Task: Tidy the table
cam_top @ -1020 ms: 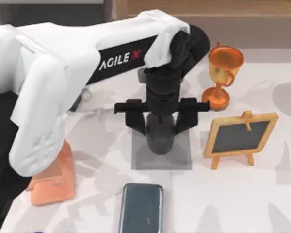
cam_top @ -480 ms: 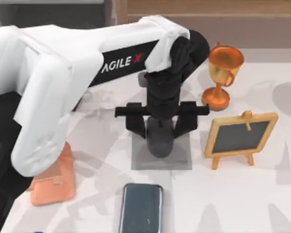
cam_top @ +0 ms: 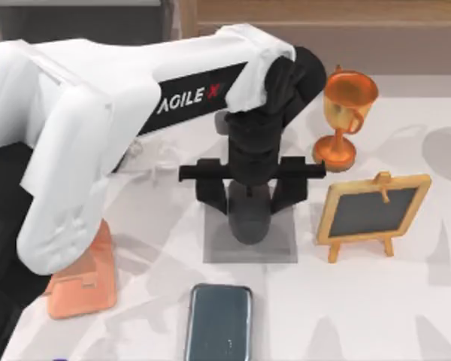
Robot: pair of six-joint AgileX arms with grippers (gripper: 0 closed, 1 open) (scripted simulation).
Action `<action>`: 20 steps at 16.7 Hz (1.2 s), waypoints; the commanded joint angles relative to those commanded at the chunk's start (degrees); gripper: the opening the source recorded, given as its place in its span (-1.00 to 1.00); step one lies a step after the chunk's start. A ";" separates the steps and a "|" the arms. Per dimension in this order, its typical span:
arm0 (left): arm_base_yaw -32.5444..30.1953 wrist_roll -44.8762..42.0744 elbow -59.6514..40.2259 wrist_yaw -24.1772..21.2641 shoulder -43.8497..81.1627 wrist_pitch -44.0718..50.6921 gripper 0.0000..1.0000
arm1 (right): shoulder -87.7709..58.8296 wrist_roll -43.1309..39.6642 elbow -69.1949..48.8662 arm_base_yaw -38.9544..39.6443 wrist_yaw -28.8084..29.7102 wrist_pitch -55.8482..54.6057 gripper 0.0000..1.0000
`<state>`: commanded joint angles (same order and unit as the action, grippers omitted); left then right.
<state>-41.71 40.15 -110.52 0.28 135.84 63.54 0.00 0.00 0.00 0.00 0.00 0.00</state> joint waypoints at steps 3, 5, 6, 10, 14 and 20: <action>0.00 0.00 0.00 0.00 0.00 0.00 0.06 | 0.00 0.00 0.00 0.00 0.00 0.00 1.00; 0.00 0.00 0.00 0.00 0.00 0.00 0.36 | 0.00 0.00 0.00 0.00 0.00 0.00 1.00; 0.00 0.00 0.00 0.00 0.00 0.00 0.51 | 0.00 0.00 0.00 0.00 0.00 0.00 1.00; 0.00 0.00 0.00 0.00 0.00 0.00 1.00 | 0.00 0.00 0.00 0.00 0.00 0.00 1.00; 0.00 0.00 0.00 0.00 0.00 0.00 1.00 | 0.00 0.00 0.00 0.00 0.00 0.00 1.00; 0.37 0.05 0.51 0.16 -0.75 -0.21 1.00 | 0.00 0.00 0.00 0.00 0.00 0.00 1.00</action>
<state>-41.34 40.21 -110.01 0.44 135.09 63.33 0.00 0.00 0.00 0.00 0.00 0.00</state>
